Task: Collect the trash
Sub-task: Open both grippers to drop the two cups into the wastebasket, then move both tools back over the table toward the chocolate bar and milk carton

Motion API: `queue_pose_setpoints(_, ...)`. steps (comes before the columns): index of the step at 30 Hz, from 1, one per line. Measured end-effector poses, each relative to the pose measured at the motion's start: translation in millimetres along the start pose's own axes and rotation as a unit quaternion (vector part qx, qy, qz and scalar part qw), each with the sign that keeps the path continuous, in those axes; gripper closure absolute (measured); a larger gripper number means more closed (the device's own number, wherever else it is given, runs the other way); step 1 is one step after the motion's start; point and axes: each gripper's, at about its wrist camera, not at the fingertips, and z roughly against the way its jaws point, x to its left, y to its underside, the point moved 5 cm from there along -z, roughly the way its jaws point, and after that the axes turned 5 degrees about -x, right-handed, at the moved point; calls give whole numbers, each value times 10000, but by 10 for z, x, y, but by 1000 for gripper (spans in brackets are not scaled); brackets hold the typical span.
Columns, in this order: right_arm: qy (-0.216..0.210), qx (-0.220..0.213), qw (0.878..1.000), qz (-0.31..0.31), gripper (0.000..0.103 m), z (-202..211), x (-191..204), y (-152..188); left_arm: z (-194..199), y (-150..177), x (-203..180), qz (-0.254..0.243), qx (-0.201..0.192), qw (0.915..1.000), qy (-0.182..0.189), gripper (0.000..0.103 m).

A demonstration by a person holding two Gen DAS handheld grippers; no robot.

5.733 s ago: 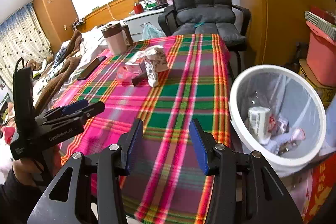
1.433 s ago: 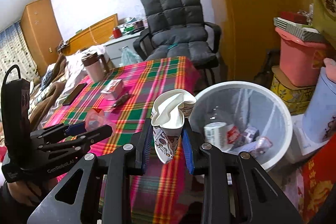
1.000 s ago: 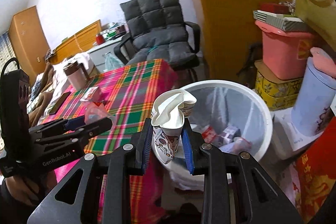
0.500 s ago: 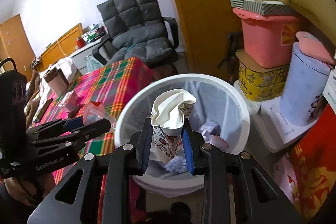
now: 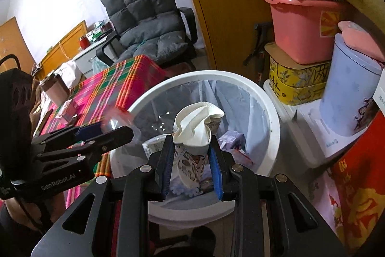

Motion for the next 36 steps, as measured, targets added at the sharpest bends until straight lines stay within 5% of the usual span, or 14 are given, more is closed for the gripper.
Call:
queue_pose_setpoints(6,9,-51,10000,1,57,13,-19,-6,-14,-22,20,23,-86,10000,-42,46)
queue_pose_setpoints(36,-271,-120,9982,523,57,341,643,142,1058,364,419,454,-420,9958,-675,46)
